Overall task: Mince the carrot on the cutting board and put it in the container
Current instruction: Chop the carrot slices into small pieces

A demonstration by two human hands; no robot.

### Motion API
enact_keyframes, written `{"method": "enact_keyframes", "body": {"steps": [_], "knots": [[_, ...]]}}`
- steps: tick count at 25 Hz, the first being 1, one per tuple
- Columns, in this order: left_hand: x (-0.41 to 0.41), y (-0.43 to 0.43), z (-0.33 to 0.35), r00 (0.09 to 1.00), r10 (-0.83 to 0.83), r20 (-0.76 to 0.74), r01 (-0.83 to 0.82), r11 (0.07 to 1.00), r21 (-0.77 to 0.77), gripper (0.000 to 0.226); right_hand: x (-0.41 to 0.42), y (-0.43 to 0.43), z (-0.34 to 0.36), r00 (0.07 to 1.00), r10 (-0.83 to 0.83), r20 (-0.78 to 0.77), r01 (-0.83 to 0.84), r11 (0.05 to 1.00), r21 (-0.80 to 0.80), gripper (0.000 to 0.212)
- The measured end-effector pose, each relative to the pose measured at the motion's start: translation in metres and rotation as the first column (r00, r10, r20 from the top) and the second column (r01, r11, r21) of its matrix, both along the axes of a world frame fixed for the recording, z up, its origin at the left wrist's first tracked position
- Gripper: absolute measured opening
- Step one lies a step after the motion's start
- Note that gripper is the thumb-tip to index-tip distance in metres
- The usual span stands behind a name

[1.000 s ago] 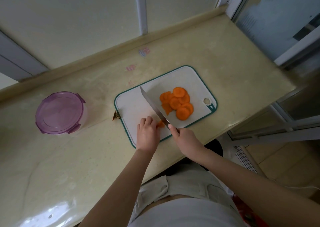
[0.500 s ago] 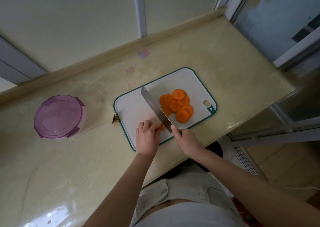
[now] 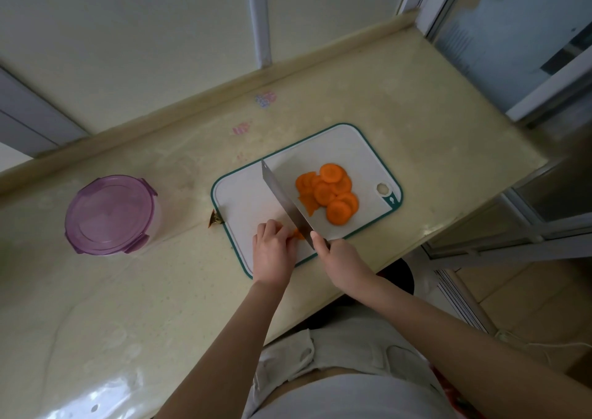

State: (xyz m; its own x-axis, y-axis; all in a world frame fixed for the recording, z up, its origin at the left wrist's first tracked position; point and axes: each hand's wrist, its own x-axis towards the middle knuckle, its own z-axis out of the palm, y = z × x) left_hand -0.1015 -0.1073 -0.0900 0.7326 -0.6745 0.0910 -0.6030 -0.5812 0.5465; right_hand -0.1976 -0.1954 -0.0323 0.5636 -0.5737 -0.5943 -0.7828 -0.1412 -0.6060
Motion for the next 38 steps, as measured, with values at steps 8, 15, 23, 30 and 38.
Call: {"method": "enact_keyframes", "body": {"steps": [8,15,23,30,38], "knots": [[0.004,0.0,-0.001,0.999,-0.037,0.008,0.037,0.999,-0.002,0.007,0.007,0.008,-0.006,0.995,0.026,0.092,-0.021,0.998,-0.055,0.055],[0.005,-0.001,0.004,0.994,0.028,-0.107,-0.027,1.0,0.008,0.01,-0.001,-0.006,-0.002,0.989,-0.069,0.132,0.064,0.997,0.044,0.057],[0.003,-0.002,0.007,0.992,0.043,-0.121,-0.037,0.998,0.051,0.011,-0.004,-0.001,-0.002,0.996,-0.018,0.09,0.015,0.999,0.039,0.057],[0.005,-0.002,0.007,0.992,0.033,-0.123,-0.029,0.999,0.031,0.011,0.002,-0.003,-0.008,1.0,-0.005,0.014,0.005,0.999,0.032,0.057],[0.006,-0.001,0.008,0.994,0.019,-0.111,-0.017,1.0,0.015,0.01,0.001,-0.001,-0.012,0.999,0.001,0.037,-0.002,1.0,0.03,0.057]]}}
